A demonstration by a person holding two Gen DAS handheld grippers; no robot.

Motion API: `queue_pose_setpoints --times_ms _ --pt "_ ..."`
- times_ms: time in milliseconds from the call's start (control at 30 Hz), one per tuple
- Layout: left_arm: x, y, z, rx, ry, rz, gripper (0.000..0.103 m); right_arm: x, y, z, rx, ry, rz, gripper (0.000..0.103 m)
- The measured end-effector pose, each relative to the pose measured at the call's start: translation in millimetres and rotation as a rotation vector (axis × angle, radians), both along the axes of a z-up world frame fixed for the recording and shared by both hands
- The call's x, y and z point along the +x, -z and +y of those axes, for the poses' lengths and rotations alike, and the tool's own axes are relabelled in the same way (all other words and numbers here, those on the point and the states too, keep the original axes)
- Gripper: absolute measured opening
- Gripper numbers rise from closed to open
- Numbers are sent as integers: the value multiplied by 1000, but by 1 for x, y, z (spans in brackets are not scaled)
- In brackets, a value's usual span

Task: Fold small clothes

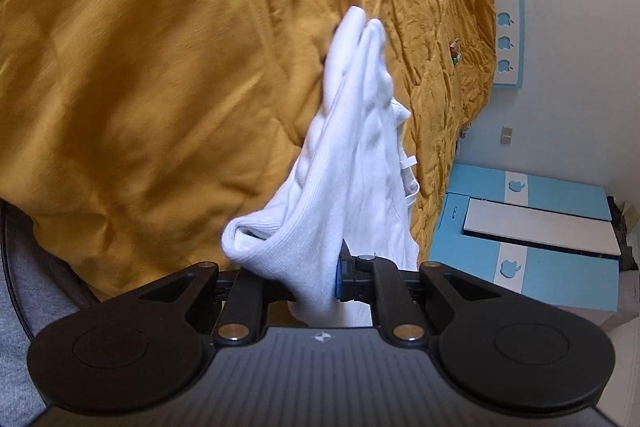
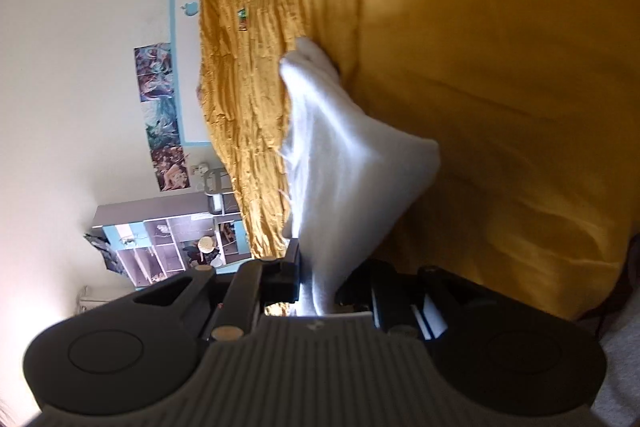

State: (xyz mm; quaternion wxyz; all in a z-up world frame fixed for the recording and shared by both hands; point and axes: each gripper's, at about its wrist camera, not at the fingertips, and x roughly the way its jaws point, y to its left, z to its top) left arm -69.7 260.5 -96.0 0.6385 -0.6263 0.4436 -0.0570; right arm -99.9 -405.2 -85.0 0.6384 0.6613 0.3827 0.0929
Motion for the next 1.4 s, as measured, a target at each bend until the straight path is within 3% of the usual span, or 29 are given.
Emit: queue_pose_setpoints --times_ms 100,200,267,300,333,433,467,567,667,800,1000,1167,1300,1400 --pt "-4 14 4 -31 -10 -16 19 -3 6 -2 -78 -23 17 17" --pt "-4 -2 11 57 -42 -19 23 -7 -3 -12 -176 1 32 26" --pt "-2 -23 14 210 -17 -41 34 -14 -12 -21 -226 62 33 41" --pt "-1 -38 13 319 -20 -49 45 -18 -16 -28 -261 94 29 41" --pt "-2 -48 15 417 -33 -49 49 -20 -21 -34 -300 114 30 41" --pt "6 -78 18 663 -50 -33 55 -23 -37 -48 -432 156 47 43" --pt "6 -89 18 749 -58 -54 58 -25 -45 -50 -489 183 42 49" --pt "10 -114 20 887 -70 -157 66 -33 -68 -46 -668 273 -24 69" --pt "22 -131 17 899 -57 -292 73 -27 -91 -33 -858 263 -142 70" --pt "71 -138 0 848 146 -397 78 11 -113 -17 -947 99 -287 76" --pt "123 -118 -36 1004 234 -346 82 94 -123 23 -1107 -128 -331 78" --pt "151 -91 -49 1072 326 -291 82 154 -107 52 -1181 -312 -328 80" --pt "171 -76 -48 1042 336 -287 82 192 -85 68 -1201 -383 -298 82" --pt "189 -62 -51 1103 366 -239 82 213 -67 78 -1227 -412 -260 82"
